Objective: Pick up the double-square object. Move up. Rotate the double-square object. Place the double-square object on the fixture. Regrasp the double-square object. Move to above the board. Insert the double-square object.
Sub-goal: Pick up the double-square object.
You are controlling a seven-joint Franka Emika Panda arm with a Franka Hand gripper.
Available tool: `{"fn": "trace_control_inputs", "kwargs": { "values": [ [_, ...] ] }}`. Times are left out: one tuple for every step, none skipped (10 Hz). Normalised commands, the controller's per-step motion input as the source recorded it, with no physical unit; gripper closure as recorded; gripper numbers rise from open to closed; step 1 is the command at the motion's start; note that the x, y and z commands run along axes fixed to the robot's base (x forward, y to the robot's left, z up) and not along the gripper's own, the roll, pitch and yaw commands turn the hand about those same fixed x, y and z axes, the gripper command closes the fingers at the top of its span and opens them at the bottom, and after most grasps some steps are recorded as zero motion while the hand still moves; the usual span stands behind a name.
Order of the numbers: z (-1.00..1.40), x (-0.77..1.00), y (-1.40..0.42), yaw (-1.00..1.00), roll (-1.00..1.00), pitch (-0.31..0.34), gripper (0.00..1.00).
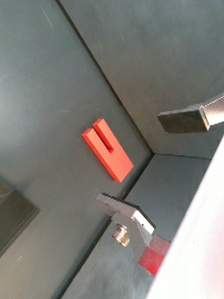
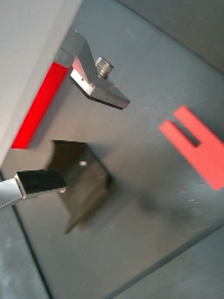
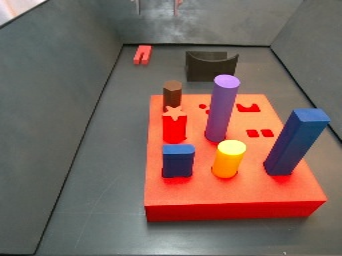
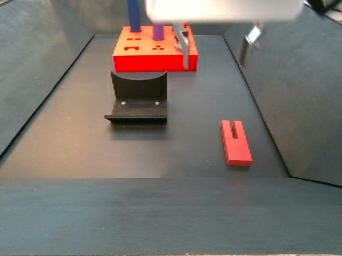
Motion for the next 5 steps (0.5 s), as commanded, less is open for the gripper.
{"fn": "trace_control_inputs", "kwargs": {
  "values": [
    [-1.00,-0.33,0.24,-0.02,0.09,-0.031,0.00],
    [-1.00,-0.48,0.13,-0.05,0.11,-0.050,0.00],
    [-1.00,-0.40,0.07,-0.05,0.08,-0.083,0.00],
    [-1.00,-0.32,0.00,-0.08,0.05,-0.106,0.00],
    [-1.00,-0.28,0.00,-0.07,0.04,-0.114,0.00]
  ]
}}
